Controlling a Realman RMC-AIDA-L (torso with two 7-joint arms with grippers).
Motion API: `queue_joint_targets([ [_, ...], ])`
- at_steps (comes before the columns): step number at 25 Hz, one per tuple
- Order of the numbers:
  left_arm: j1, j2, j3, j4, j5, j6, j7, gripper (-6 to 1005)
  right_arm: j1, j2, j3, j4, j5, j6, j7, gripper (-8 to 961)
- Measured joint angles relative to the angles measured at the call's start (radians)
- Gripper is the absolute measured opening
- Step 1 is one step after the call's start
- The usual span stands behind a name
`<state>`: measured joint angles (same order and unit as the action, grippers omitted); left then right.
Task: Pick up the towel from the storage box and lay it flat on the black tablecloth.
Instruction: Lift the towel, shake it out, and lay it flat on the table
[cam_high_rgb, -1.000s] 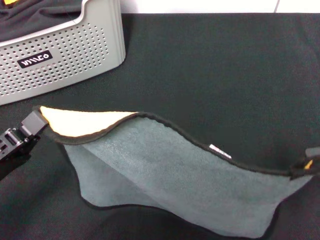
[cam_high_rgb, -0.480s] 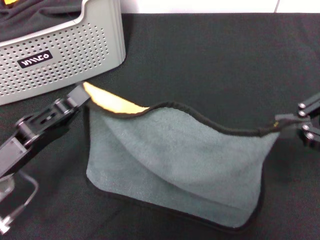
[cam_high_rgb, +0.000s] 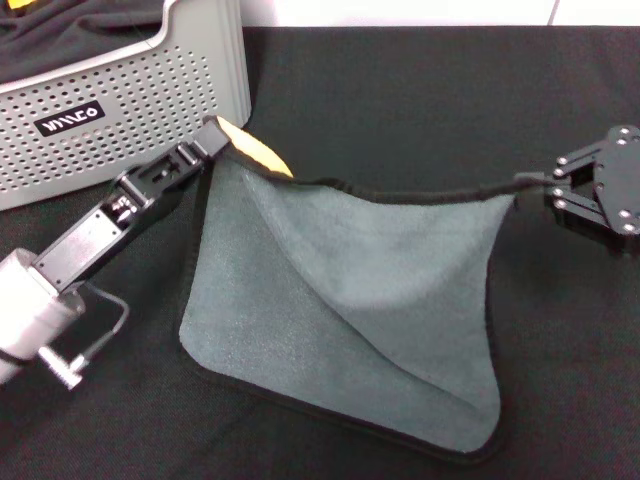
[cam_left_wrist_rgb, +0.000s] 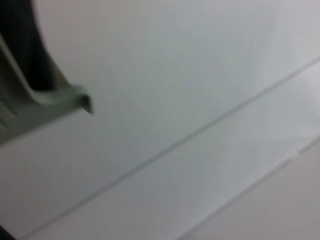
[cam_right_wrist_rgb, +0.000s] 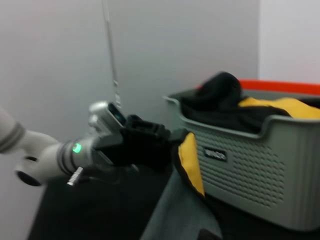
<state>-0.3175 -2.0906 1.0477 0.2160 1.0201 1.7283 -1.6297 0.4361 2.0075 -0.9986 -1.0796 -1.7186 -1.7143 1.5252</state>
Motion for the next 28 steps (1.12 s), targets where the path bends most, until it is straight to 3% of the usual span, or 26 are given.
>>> queue_joint_targets([
  [5,-0.041,-0.002,0.000,-0.077,-0.100,-0.107,0.016,11,0.058,0.000,0.000,0.093,-0.054,0.109,-0.027,15],
  [13,-0.087,-0.010,0.000,-0.092,-0.148,-0.251,0.026,11,0.153,-0.005,-0.009,0.245,-0.097,0.253,-0.050,15],
  [19,-0.143,-0.015,0.001,-0.114,-0.160,-0.359,0.049,12,0.195,0.009,-0.016,0.301,-0.143,0.370,-0.056,17],
  [28,-0.201,-0.017,-0.001,-0.185,-0.218,-0.449,0.068,10,0.219,0.008,-0.071,0.355,-0.147,0.493,-0.052,20],
])
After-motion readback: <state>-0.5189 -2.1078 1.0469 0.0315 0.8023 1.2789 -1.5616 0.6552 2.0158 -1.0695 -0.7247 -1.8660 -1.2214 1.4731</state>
